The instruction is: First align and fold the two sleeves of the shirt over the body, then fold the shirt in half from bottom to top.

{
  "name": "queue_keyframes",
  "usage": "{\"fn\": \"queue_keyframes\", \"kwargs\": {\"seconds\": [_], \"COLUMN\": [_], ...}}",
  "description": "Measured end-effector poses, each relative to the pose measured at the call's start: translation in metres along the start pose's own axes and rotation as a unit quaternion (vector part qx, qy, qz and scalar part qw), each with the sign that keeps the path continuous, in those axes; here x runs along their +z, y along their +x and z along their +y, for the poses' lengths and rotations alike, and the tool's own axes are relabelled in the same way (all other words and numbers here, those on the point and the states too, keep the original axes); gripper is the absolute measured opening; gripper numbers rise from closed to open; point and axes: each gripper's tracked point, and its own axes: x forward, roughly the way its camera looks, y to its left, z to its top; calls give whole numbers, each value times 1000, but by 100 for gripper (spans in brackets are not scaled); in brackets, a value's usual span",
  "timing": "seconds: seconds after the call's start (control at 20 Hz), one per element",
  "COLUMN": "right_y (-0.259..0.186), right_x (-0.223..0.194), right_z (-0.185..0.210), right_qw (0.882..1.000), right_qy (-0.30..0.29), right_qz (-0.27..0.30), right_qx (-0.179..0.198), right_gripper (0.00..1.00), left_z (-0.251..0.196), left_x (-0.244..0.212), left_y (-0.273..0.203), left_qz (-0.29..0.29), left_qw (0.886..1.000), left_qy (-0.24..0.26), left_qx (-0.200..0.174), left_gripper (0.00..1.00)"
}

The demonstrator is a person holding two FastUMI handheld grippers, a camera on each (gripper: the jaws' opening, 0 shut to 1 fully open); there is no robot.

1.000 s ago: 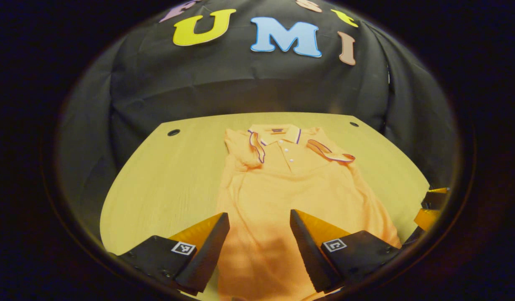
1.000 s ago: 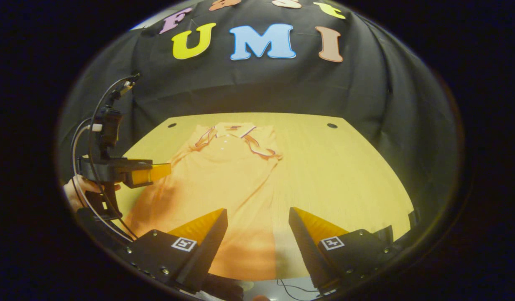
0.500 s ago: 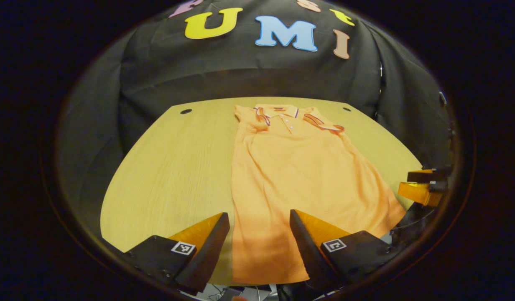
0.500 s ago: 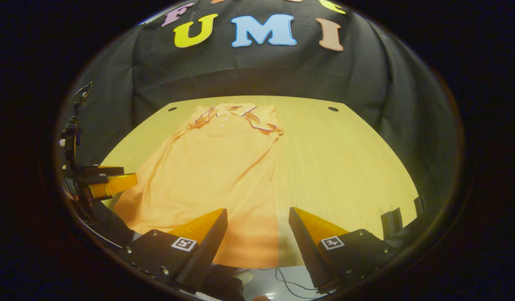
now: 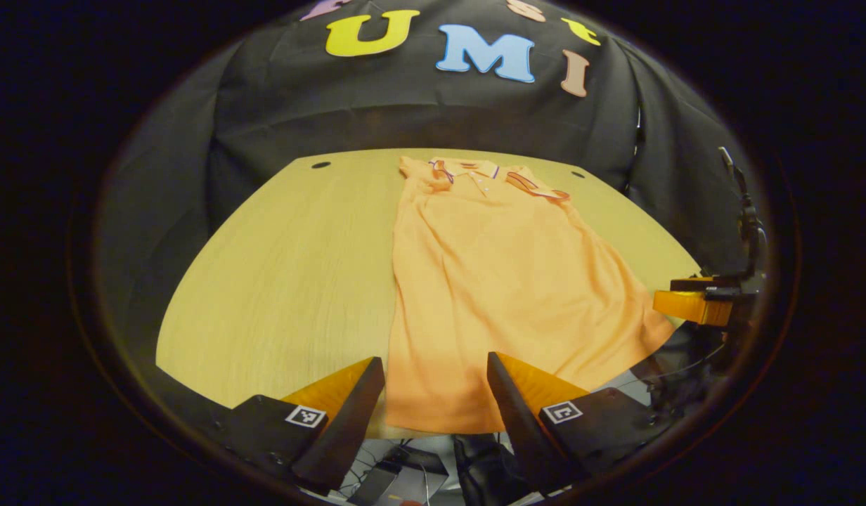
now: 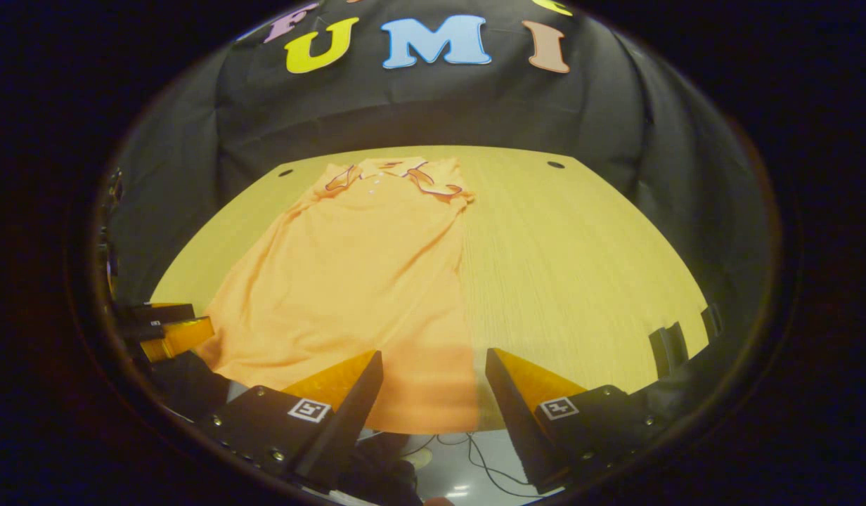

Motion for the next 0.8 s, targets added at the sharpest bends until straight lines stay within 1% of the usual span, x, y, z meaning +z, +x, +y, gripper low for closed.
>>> {"fn": "queue_keyframes", "kwargs": {"seconds": [0.2,0.35,0.45,0.55,0.65,0.7,0.75,0.8], "right_y": [3,5,5,8,11,12,10,13], "right_x": [-9,-18,-23,-28,-37,-32,-34,-33], "right_z": [0,4,8,10,11,12,16,17], "right_qw": [1000,1000,1000,1000,999,999,999,999], "right_qy": [-1,0,-1,-1,0,-7,-7,-3], "right_qz": [9,19,22,25,41,28,37,30], "right_qx": [-12,-11,-11,-15,-21,-23,-20,-20], "right_gripper": [92,92,92,92,92,92,78,65], "left_z": [-3,-4,-5,-5,-6,-6,-9,-14], "left_x": [-12,-14,-15,-17,-18,-19,-20,-18], "left_y": [1,2,4,4,6,5,6,5], "left_qz": [3,-1,-2,1,7,10,12,10], "left_qw": [1000,1000,1000,1000,999,999,999,999], "left_qy": [-8,-3,-1,6,17,25,32,31], "left_qx": [0,2,9,17,29,35,33,31], "left_gripper": [95,95,96,95,94,82,77,66]}}
